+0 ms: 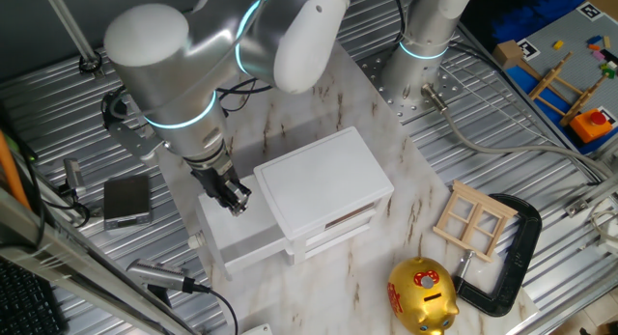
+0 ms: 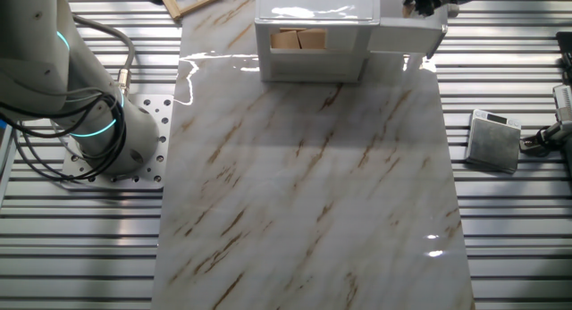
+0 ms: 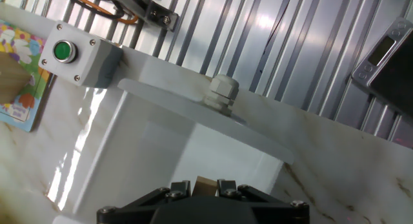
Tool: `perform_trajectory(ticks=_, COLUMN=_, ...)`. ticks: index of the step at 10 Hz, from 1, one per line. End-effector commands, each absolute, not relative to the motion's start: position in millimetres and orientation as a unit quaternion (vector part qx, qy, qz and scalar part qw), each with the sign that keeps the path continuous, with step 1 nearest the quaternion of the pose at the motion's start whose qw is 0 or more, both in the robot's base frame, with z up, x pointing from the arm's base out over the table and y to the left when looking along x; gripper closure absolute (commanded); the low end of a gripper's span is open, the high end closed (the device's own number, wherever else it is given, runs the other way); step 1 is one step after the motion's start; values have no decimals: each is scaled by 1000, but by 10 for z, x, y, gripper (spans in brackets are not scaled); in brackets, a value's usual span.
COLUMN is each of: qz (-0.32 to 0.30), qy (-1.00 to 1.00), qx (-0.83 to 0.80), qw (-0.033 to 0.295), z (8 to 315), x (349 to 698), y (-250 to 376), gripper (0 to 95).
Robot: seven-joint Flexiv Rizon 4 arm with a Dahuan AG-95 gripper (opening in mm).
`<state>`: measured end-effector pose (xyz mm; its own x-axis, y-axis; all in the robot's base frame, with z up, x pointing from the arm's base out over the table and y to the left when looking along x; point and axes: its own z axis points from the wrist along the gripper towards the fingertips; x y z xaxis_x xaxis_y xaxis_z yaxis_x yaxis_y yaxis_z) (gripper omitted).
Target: Put things in the drawer
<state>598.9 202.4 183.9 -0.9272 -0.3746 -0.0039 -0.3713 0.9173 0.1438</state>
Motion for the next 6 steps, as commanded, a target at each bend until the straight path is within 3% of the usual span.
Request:
perform_trajectory(ticks=1, qz=-73, qy=-979, qx=191, qw=10, z=1817, x=5985, y=2047, gripper=950)
perform_trajectory(ticks=6, qz=-72, qy=-976, qx=207, qw=8, z=1742, x=5966, y=2041, gripper=950)
